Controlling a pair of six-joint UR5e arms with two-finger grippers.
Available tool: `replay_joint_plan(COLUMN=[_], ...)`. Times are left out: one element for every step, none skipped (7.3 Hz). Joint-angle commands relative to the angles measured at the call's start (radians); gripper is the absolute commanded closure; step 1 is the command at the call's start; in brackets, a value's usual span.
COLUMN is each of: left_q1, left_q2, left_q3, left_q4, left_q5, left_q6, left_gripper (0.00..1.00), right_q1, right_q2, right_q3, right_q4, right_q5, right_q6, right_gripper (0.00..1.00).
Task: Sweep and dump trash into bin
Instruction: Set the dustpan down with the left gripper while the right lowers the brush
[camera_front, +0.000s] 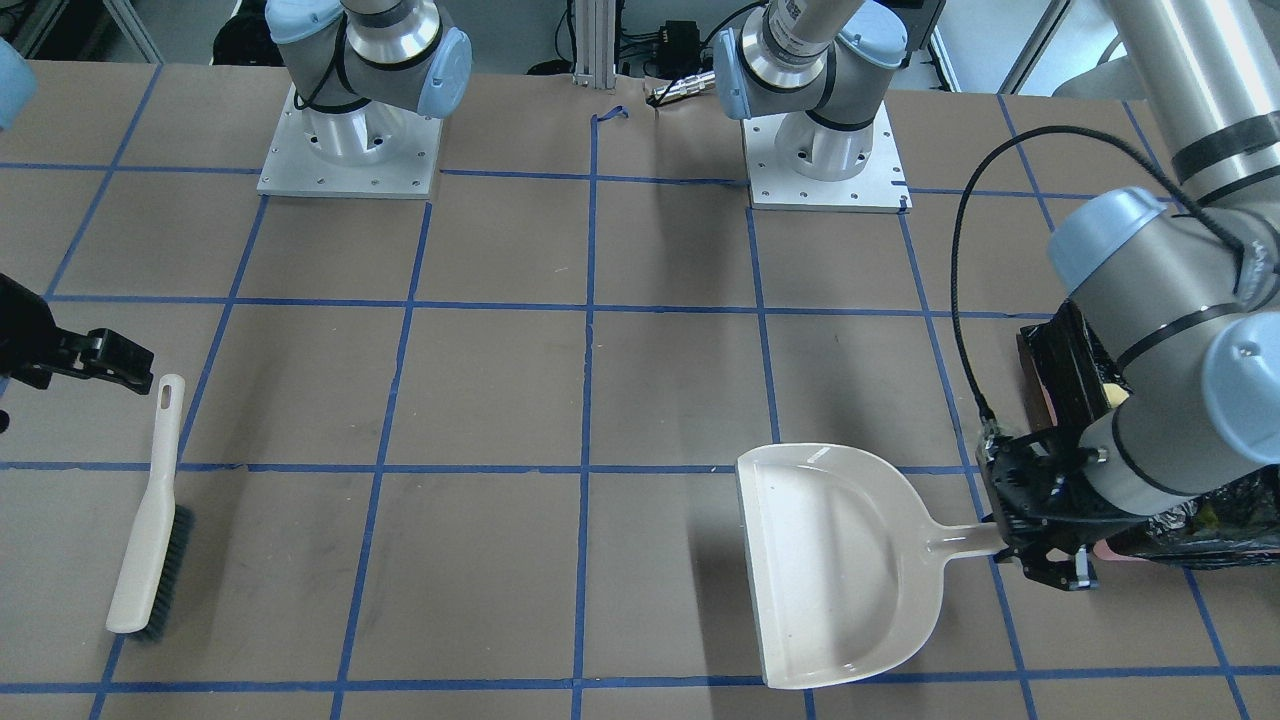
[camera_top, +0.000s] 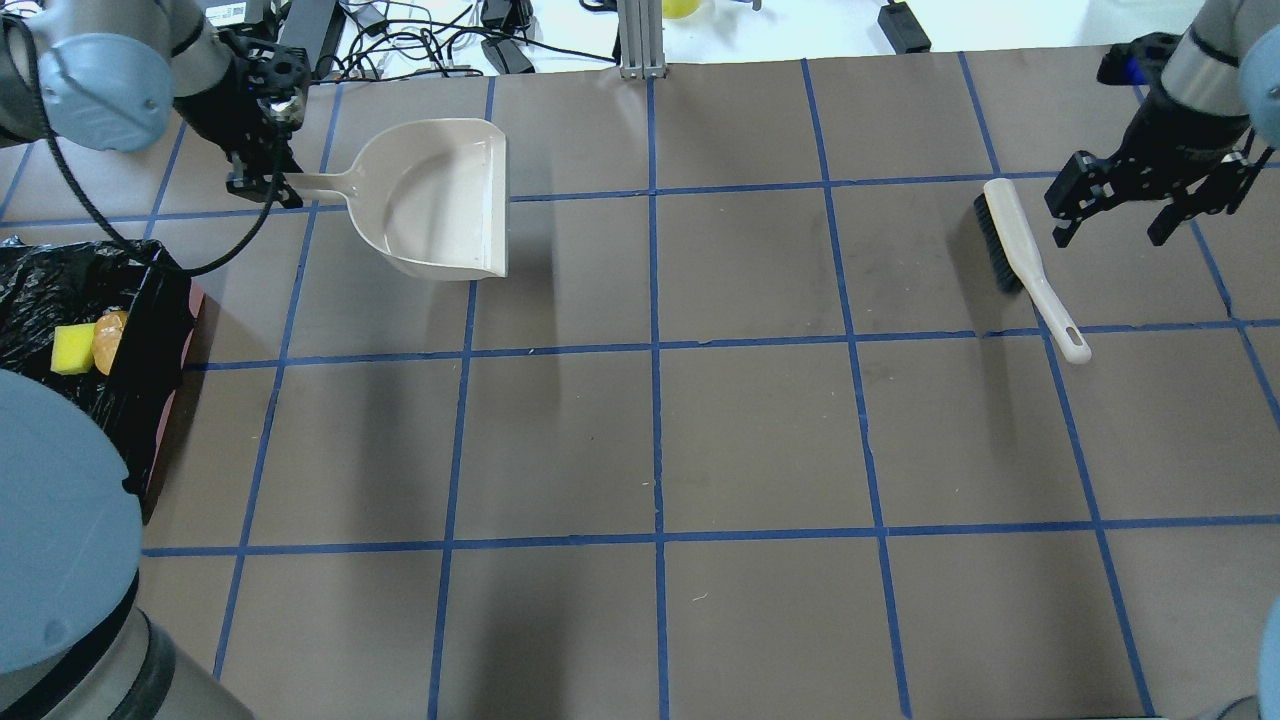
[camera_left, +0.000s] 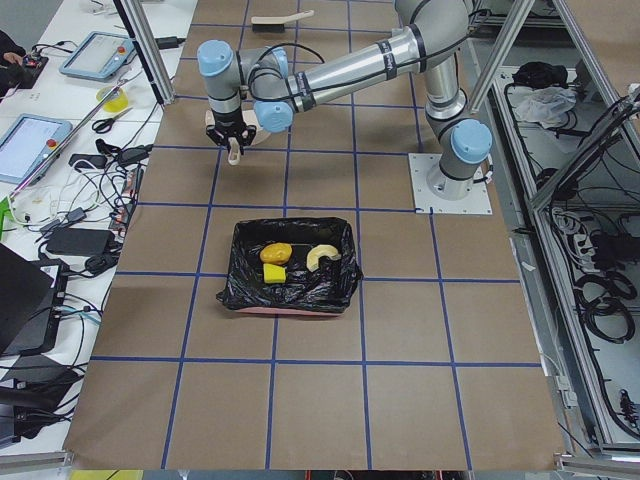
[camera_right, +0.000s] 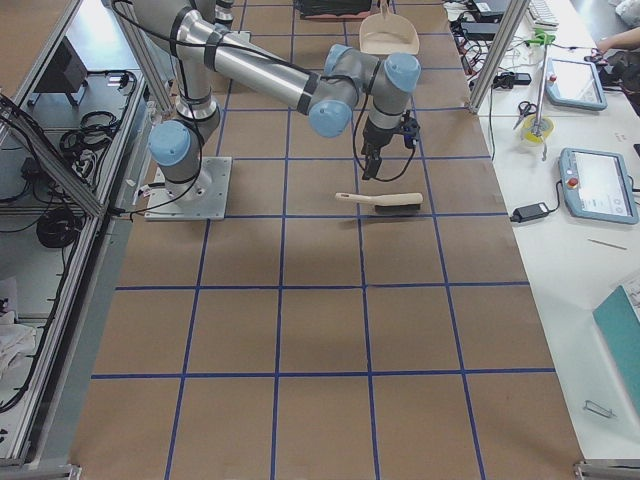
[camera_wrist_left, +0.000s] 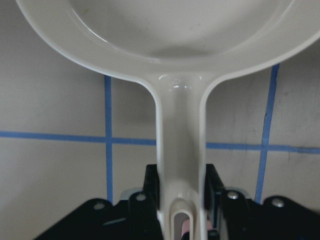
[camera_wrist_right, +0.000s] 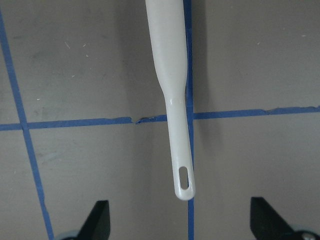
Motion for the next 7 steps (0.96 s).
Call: replay_joint_plan(left_q1=[-0.023, -0.025, -0.038, -0.048, -0.054, -0.054, -0.054], left_q2=[-0.054, -0.069, -0.081, -0.08, -0.078, -0.072, -0.072], left_q3=[-0.054, -0.069, -0.076, -0.077, -0.089, -0.094, -0.096], left_q4=[0.133, 0.154, 0.154, 0.155, 0.155, 0.159, 0.159], left_q5=[-0.001, 0.0, -0.001, 0.014, 0.036, 0.037, 0.036], left_q6=[-0.006, 0.001, 0.01, 0.039, 0.049, 0.049, 0.049], left_gripper=[1.0, 1.0, 1.0, 1.0, 1.0, 1.0, 1.0], right_q1=[0.07, 0.122, 0.127, 0.152, 0.211, 0.28, 0.317], right_q2=[-0.127, -0.128, -0.134, -0.156, -0.164, -0.164, -0.167], right_q3=[-0.024, -0.024, -0.026, -0.024, -0.021, -0.017, -0.015], right_q4=[0.046, 0.043, 0.04, 0.043, 0.046, 0.037, 0.051], right_q5=[0.014, 0.016, 0.016, 0.016, 0.016, 0.016, 0.014], right_q6=[0.018, 0.028, 0.024, 0.032, 0.032, 0.033, 0.033], right_gripper=[0.0, 0.0, 0.0, 0.0, 0.0, 0.0, 0.0])
